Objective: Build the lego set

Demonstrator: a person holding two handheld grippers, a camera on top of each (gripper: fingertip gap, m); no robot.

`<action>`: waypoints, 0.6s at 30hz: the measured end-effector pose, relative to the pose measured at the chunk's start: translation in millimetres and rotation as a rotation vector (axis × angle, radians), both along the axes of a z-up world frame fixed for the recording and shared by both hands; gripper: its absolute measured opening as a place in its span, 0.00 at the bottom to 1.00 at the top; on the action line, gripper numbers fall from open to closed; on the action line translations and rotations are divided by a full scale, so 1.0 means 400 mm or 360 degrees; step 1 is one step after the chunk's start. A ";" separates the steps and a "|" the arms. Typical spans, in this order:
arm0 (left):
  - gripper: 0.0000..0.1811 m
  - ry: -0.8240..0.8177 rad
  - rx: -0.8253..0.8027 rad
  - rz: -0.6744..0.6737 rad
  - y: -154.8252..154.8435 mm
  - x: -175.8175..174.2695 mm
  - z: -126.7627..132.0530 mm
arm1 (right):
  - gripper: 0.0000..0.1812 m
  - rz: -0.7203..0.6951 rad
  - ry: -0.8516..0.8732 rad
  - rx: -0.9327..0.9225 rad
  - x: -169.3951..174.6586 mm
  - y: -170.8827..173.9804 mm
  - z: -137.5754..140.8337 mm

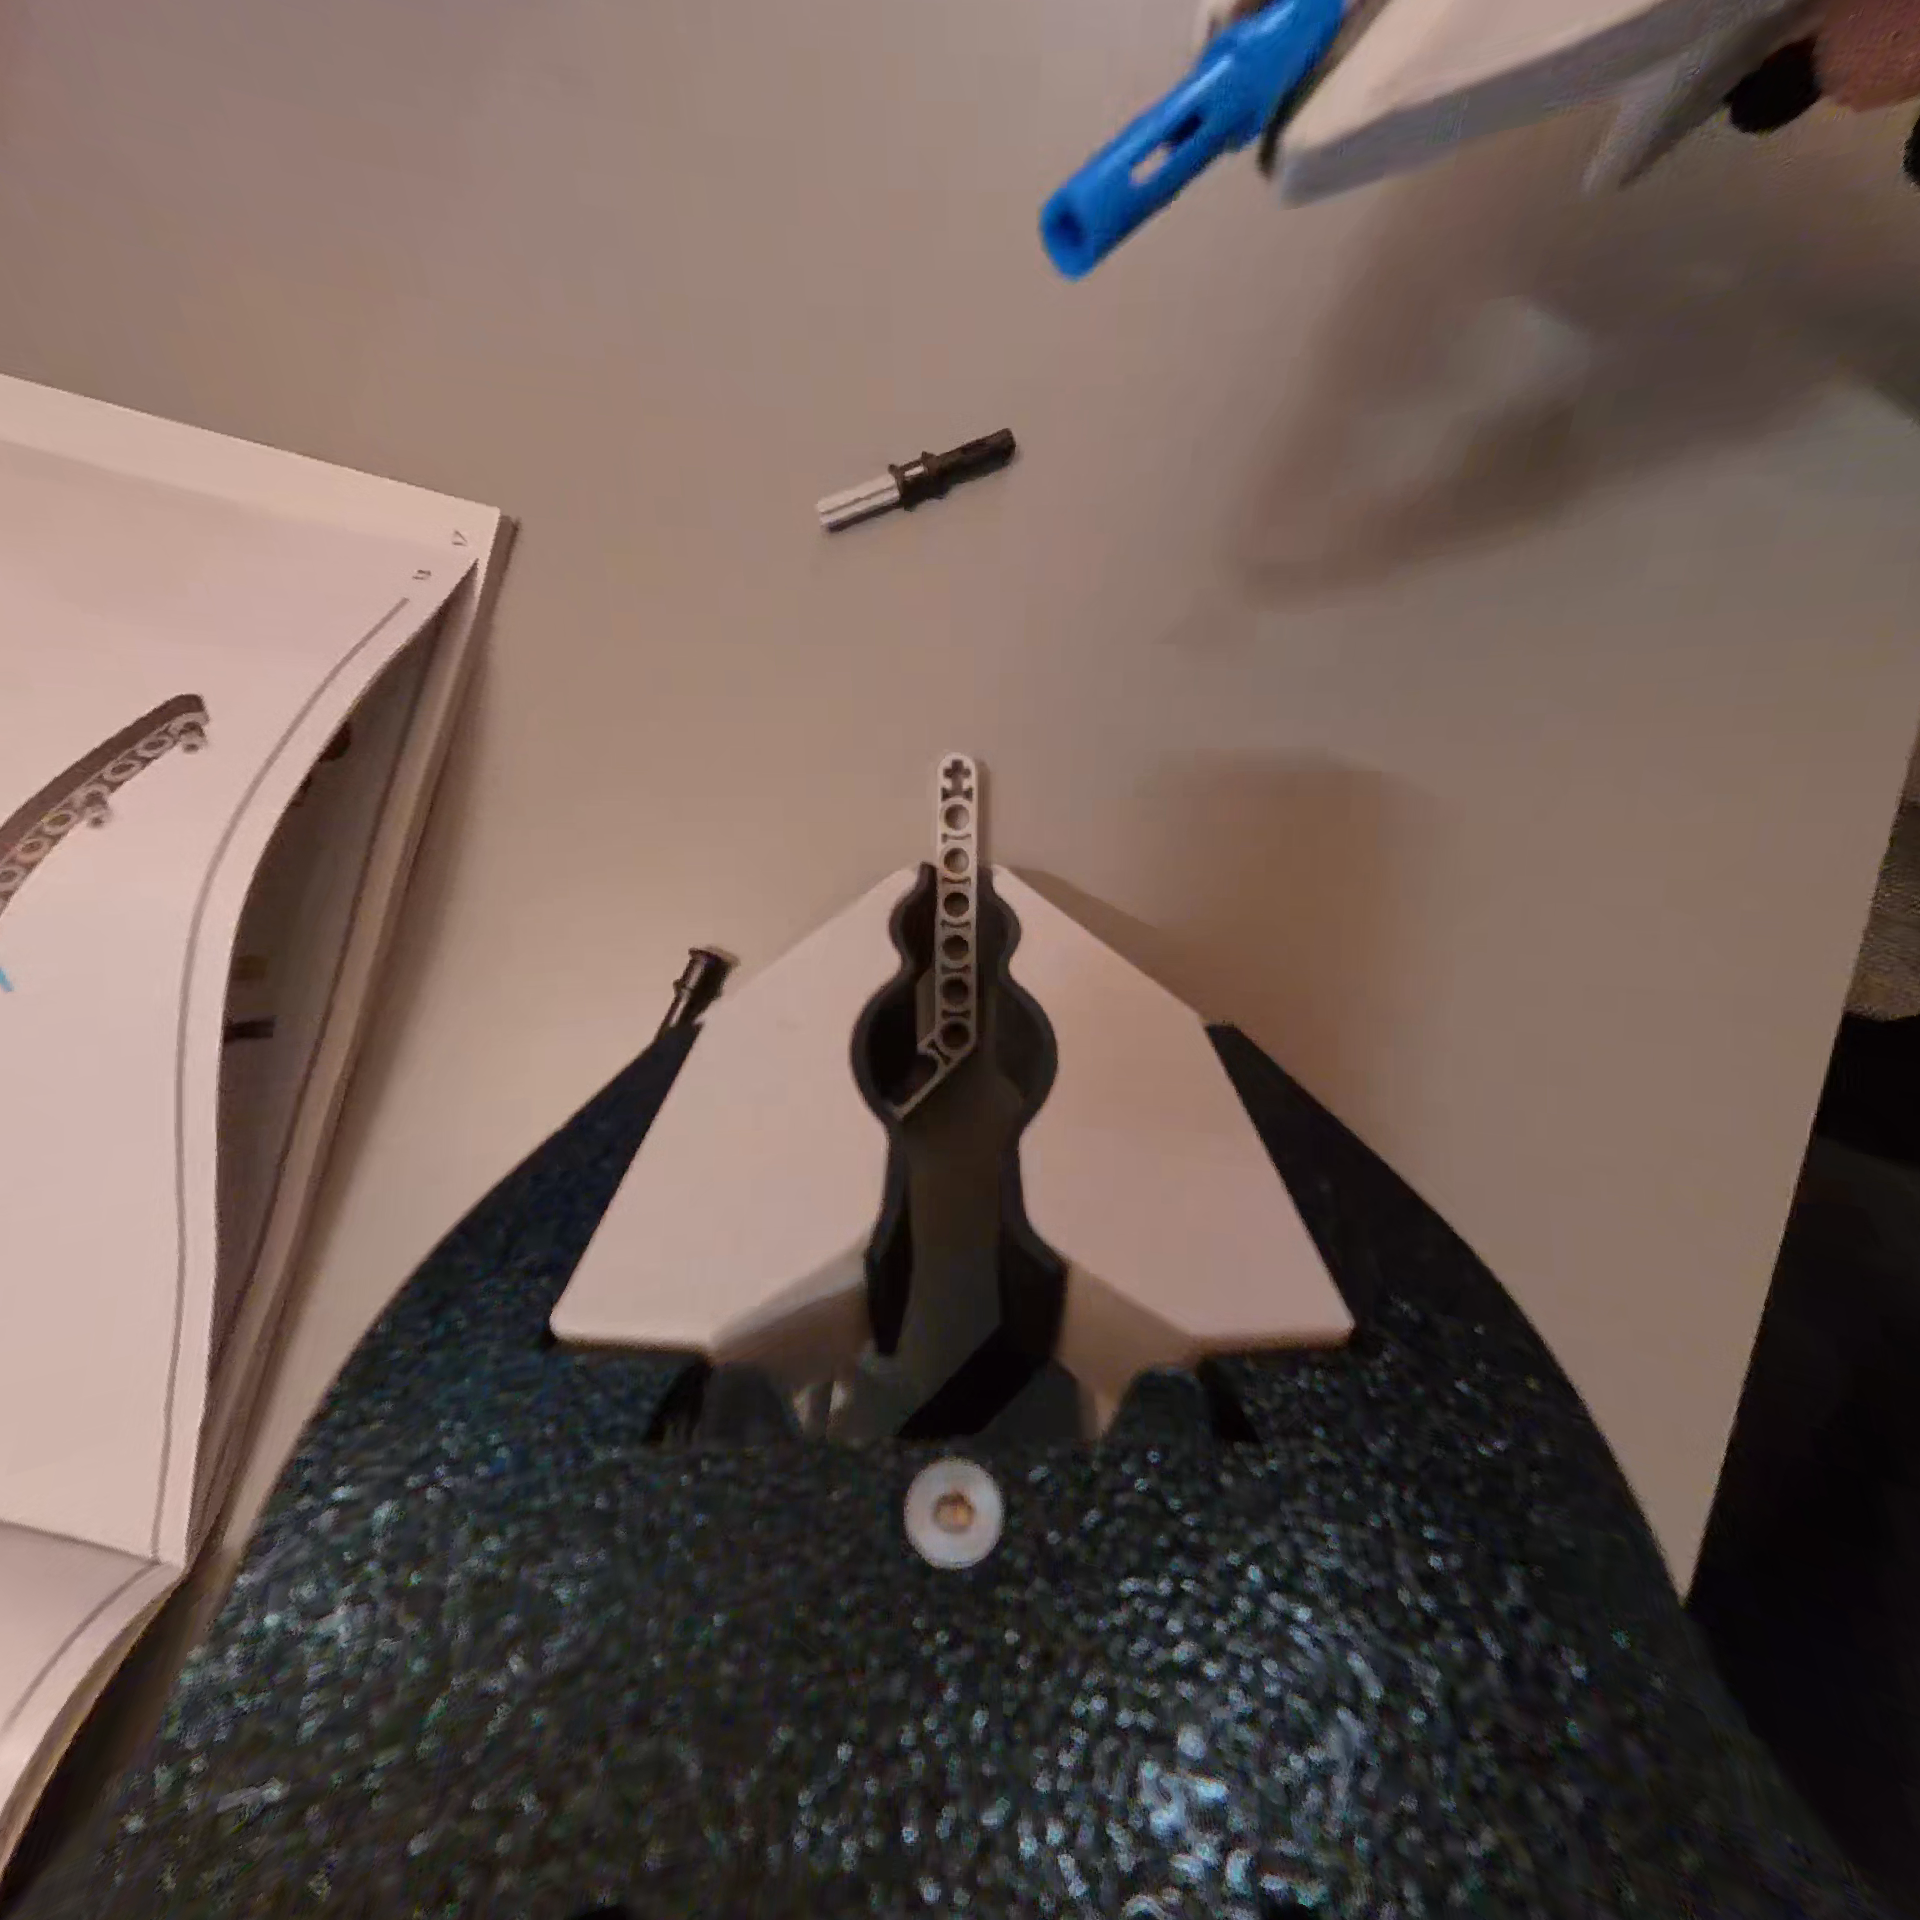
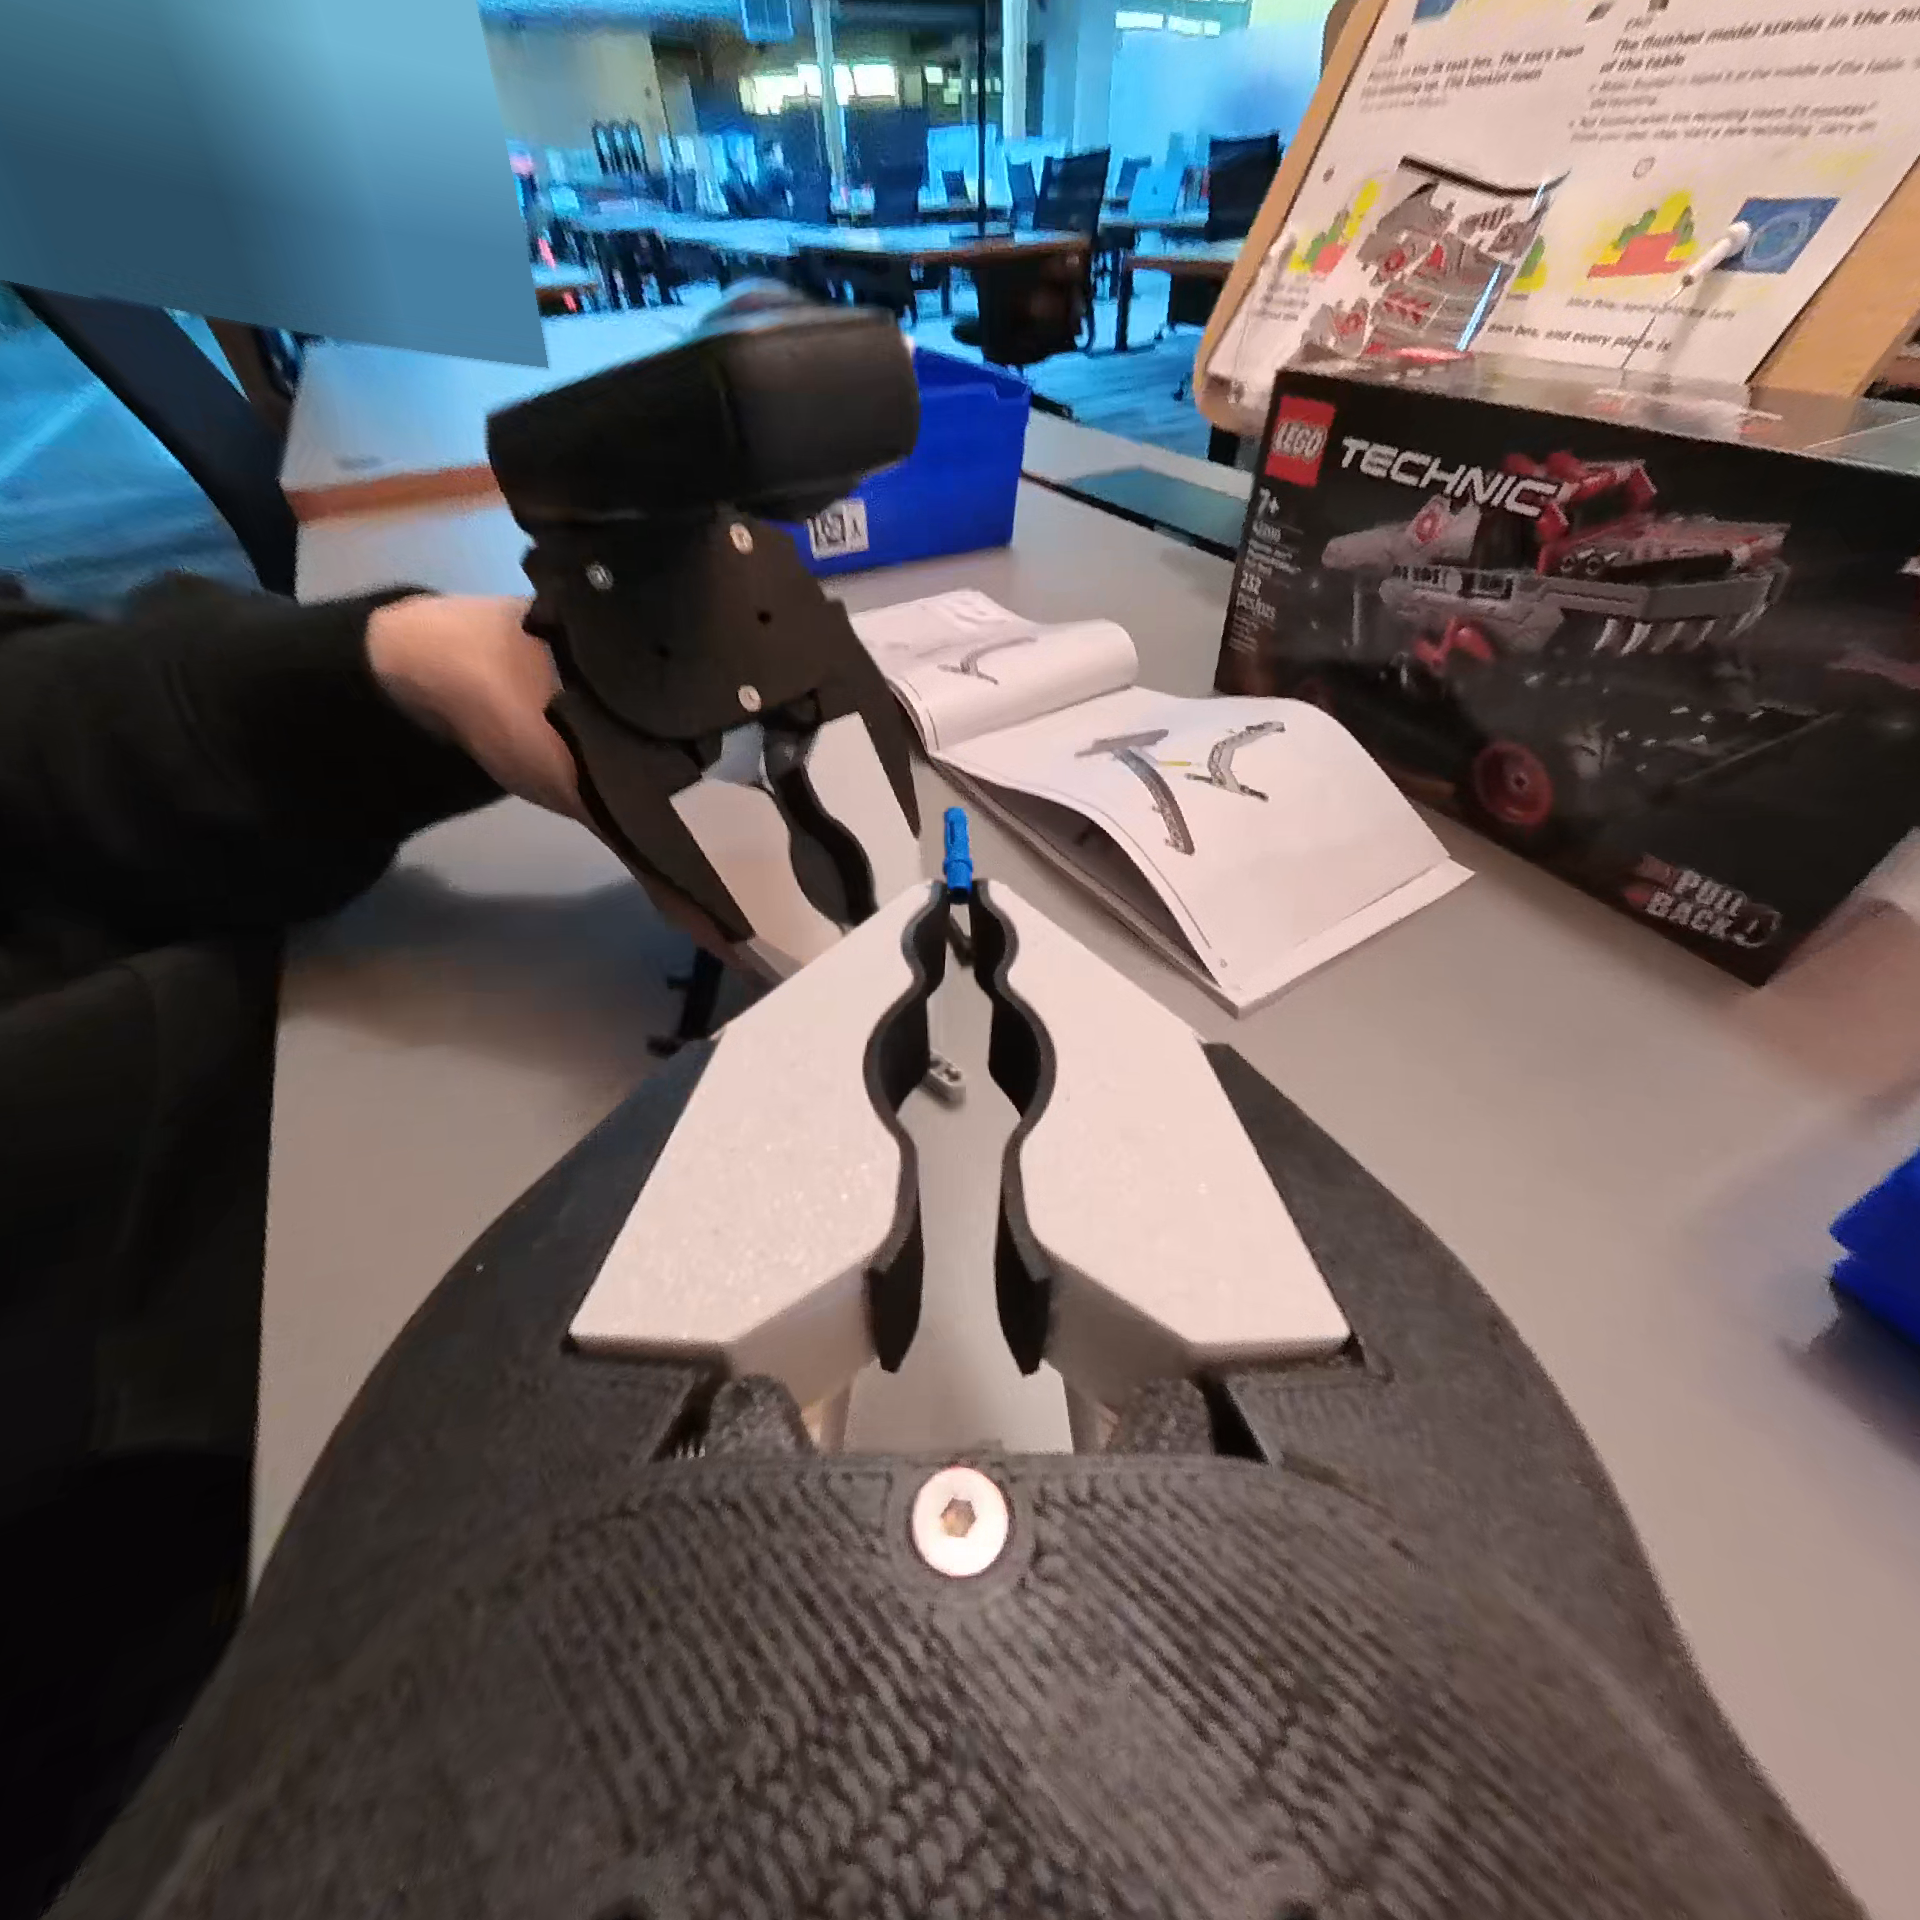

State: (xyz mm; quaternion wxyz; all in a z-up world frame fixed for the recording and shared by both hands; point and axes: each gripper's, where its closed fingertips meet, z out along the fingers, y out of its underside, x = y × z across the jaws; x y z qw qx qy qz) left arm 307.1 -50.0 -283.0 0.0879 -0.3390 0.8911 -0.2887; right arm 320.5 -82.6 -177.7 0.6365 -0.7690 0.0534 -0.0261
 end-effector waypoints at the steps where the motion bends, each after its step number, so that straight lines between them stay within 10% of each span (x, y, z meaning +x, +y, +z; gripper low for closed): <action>1: 0.04 0.0006 -0.0007 -0.0007 0.001 -0.002 0.001 | 0.01 -0.0012 -0.0034 -0.0039 0.003 -0.001 -0.010; 9: 0.07 -0.0036 -0.1293 -0.0018 -0.070 -0.021 0.326 | 0.01 0.0106 -0.0287 0.0161 -0.039 0.024 0.049; 18: 0.03 0.0090 -0.1442 -0.0025 -0.071 -0.032 0.333 | 0.01 0.0158 -0.0396 0.0189 -0.068 0.041 0.072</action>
